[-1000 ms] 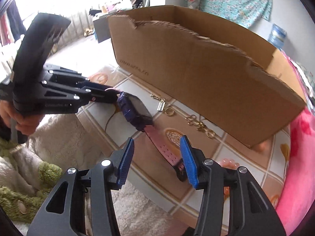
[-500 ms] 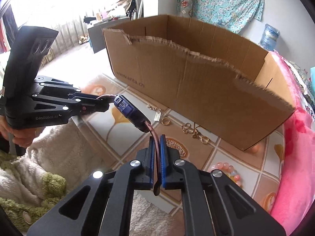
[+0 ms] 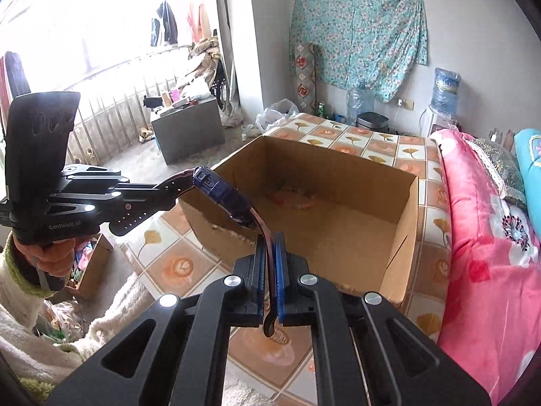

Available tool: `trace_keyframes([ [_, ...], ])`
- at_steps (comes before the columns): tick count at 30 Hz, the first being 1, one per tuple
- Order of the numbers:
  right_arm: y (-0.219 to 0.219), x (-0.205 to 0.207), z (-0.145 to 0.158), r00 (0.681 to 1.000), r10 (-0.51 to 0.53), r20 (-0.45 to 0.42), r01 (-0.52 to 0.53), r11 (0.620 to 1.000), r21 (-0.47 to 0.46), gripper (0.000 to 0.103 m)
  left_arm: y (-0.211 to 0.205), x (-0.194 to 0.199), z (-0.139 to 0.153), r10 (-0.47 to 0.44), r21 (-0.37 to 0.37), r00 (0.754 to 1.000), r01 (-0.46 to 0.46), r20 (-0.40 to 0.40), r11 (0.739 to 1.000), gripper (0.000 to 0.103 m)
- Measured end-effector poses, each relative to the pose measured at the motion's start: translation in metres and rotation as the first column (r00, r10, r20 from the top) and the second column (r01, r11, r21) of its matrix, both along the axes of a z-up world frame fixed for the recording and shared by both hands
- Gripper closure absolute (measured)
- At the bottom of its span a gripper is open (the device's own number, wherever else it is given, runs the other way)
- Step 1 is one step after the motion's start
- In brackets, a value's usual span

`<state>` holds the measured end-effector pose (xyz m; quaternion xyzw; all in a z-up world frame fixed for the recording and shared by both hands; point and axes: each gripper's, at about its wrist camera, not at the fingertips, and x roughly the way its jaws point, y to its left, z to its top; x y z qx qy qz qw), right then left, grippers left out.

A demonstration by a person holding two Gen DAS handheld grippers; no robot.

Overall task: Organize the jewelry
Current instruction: 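Carry the watch into the box with the left tool and open it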

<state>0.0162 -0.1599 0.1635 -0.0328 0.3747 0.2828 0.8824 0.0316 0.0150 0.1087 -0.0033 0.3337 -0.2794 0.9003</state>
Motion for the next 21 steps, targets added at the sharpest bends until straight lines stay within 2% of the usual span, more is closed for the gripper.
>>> trace_keyframes([
  [2,-0.007,0.033,-0.002,0.999,-0.003,-0.050,0.004,1.000,0.017,0.098,-0.006,0.031,0.004,-0.007,-0.003,0.999,0.007,-0.045,1.000,0.100],
  [5,-0.013,0.084,-0.014,0.985,-0.013,-0.174,0.019,0.999,0.029,0.098,-0.016,0.080,-0.002,-0.026,-0.006,0.985,0.025,-0.170,1.000,0.100],
  [8,-0.014,0.131,-0.040,0.947,-0.026,-0.319,0.022,1.000,-0.015,0.098,-0.030,0.125,-0.021,-0.039,0.019,0.955,0.047,-0.293,0.999,0.100],
  [10,-0.011,0.154,-0.059,0.924,-0.028,-0.381,0.000,0.997,-0.073,0.098,-0.038,0.152,-0.037,-0.044,0.035,0.923,0.062,-0.381,0.997,0.100],
  [11,-0.007,0.164,-0.066,0.918,-0.035,-0.395,-0.017,0.992,-0.127,0.098,-0.040,0.164,-0.046,-0.042,0.043,0.908,0.066,-0.417,0.997,0.100],
  [14,0.001,0.186,-0.085,0.908,-0.026,-0.418,-0.066,0.977,-0.202,0.098,-0.049,0.195,-0.074,-0.023,0.069,0.854,0.069,-0.519,0.995,0.100],
  [15,0.005,0.193,-0.086,0.915,-0.020,-0.403,-0.084,0.968,-0.238,0.098,-0.052,0.204,-0.083,-0.016,0.072,0.832,0.067,-0.554,0.995,0.100],
  [16,0.009,0.199,-0.087,0.926,-0.018,-0.377,-0.092,0.958,-0.272,0.098,-0.056,0.209,-0.092,0.001,0.090,0.820,0.062,-0.572,0.994,0.100],
  [18,0.014,0.211,-0.089,0.937,-0.012,-0.348,-0.102,0.947,-0.306,0.098,-0.064,0.220,-0.107,0.056,0.180,0.830,0.054,-0.555,0.982,0.100],
  [19,0.015,0.215,-0.088,0.941,-0.009,-0.337,-0.103,0.945,-0.311,0.098,-0.066,0.223,-0.113,0.066,0.202,0.831,0.058,-0.553,0.978,0.100],
  [21,0.015,0.221,-0.087,0.948,-0.010,-0.318,-0.096,0.944,-0.316,0.098,-0.064,0.231,-0.122,0.075,0.180,0.809,0.038,-0.583,0.983,0.100],
])
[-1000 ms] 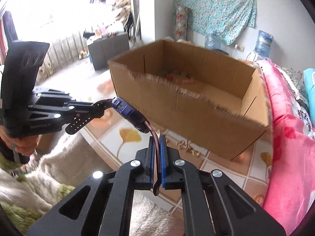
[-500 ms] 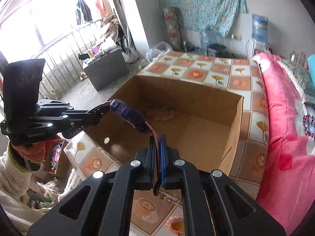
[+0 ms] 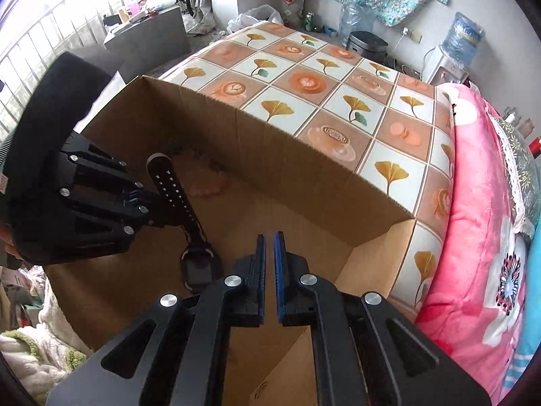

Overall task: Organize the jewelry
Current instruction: 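Carry the watch into the box with the left tool and open it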

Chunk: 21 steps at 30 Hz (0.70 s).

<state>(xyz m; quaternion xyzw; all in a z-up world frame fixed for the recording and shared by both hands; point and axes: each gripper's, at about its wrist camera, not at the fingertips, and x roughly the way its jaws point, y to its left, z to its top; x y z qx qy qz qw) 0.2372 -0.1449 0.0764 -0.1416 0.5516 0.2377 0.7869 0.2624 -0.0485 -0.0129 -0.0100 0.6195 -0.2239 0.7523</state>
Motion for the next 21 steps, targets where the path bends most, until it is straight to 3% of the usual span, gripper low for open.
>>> trace_keyframes([
  [7,-0.017,0.001,0.003,0.999,-0.042,-0.018,0.043,0.995,0.089,0.098,0.003,0.006,0.007,-0.008,-0.065,0.999,0.012,0.053,0.998,0.100],
  [8,-0.020,0.002,0.002,0.998,-0.051,-0.030,0.053,0.994,0.097,0.096,0.003,0.006,0.009,-0.007,-0.069,0.999,0.011,0.049,0.998,0.093],
  [9,-0.021,0.001,0.001,0.998,-0.055,-0.042,0.059,0.993,0.102,0.096,0.005,0.005,0.011,0.004,-0.069,0.999,-0.001,0.039,0.998,0.074],
  [10,-0.022,0.000,0.000,0.996,-0.057,-0.061,0.064,0.992,0.106,0.096,0.008,0.005,0.015,0.022,-0.070,0.999,-0.019,0.042,0.997,0.066],
  [14,-0.020,-0.011,0.002,0.991,-0.052,-0.122,0.067,0.990,0.121,0.070,0.024,-0.014,0.046,0.057,-0.110,0.990,-0.043,0.132,0.993,0.058],
  [19,0.003,-0.023,0.001,0.980,0.002,-0.197,0.026,0.990,0.138,0.053,0.057,-0.061,0.091,0.132,-0.175,0.959,-0.089,0.252,0.981,0.033],
  [21,0.016,-0.025,-0.007,0.973,0.024,-0.230,0.003,0.994,0.113,0.052,0.067,-0.086,0.101,0.158,-0.169,0.939,-0.109,0.305,0.979,0.026],
])
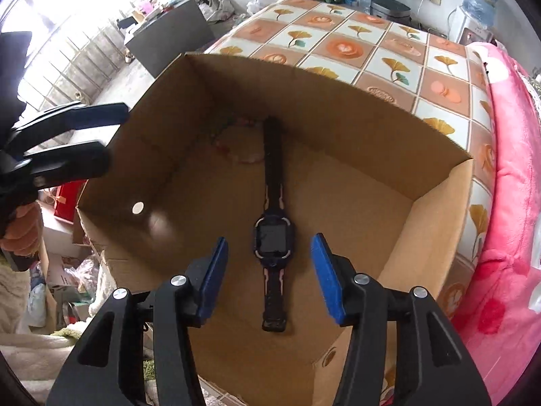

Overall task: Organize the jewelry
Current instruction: 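Move the right tool over the box, then back toward the pink bead bracelet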

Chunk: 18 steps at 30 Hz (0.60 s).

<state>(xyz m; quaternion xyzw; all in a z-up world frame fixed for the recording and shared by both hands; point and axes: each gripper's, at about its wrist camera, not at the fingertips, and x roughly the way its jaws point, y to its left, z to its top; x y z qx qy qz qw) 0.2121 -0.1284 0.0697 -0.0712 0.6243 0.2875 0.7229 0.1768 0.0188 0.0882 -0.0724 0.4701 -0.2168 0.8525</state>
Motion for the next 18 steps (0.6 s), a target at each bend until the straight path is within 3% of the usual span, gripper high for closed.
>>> trace_keyframes([
  [5,0.042,-0.005,-0.032,0.994,0.086,-0.067,-0.095,0.986,-0.140,0.051,0.019,-0.069,0.004,0.080,0.133,0.987,-0.099,0.141,0.986,0.020],
  [9,0.070,-0.006,-0.059,0.982,0.158,-0.103,-0.180,0.946,-0.270,0.051,0.045,-0.116,-0.003,0.154,0.154,0.963,-0.191,0.220,0.970,0.019],
  [14,0.088,-0.009,-0.076,0.956,0.270,-0.113,-0.292,0.854,-0.430,0.050,0.074,-0.144,-0.028,0.210,0.162,0.961,-0.240,0.181,0.957,0.019],
  [18,0.087,-0.006,-0.081,0.943,0.322,-0.080,-0.313,0.781,-0.540,0.050,0.090,-0.156,-0.047,0.235,0.160,0.958,-0.260,0.161,0.952,0.019],
])
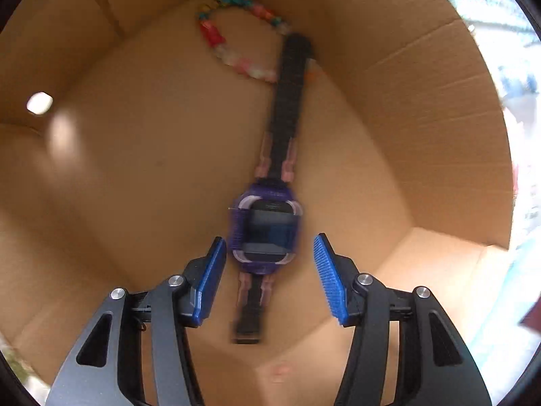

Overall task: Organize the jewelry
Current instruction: 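Move the right tool over the box, then back toward the pink bead bracelet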

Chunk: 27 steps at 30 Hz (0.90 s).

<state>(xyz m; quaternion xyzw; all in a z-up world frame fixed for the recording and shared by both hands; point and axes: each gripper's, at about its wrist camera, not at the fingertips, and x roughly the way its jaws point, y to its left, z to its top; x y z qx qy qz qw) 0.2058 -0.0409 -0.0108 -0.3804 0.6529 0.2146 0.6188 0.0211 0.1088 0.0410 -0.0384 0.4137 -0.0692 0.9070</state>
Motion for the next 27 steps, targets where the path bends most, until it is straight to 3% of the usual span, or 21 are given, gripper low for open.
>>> trace_keyframes([
  [5,-0.005,0.015,-0.001,0.992,0.020,0.122,-0.009,0.996,-0.091,0.050,0.016,-0.003,-0.020,0.028,-0.048,1.000,-0.029,-0.014,0.998,0.019],
  [10,-0.009,0.031,0.001,0.985,-0.053,0.162,0.065,0.995,-0.070,0.050,0.021,0.000,-0.032,0.041,-0.064,0.999,-0.043,-0.021,0.997,0.019],
  [15,-0.006,0.038,0.001,0.965,-0.064,0.255,0.088,0.993,-0.083,0.050,0.021,-0.003,-0.042,0.056,-0.083,0.998,-0.059,-0.032,0.995,0.019],
  [21,-0.002,0.034,-0.005,0.956,-0.041,0.291,0.078,0.990,-0.116,0.046,0.013,-0.009,-0.048,0.045,-0.072,0.998,-0.048,-0.041,0.996,0.019],
  [24,-0.001,0.030,0.004,0.963,-0.084,0.255,0.105,0.992,-0.068,0.045,0.007,-0.012,-0.049,0.037,-0.075,0.998,-0.040,-0.044,0.996,0.019],
  [27,-0.007,0.033,0.035,0.956,-0.144,0.256,0.142,0.990,0.024,0.044,-0.001,-0.013,-0.052,0.023,-0.071,0.998,-0.028,-0.058,0.997,0.019],
])
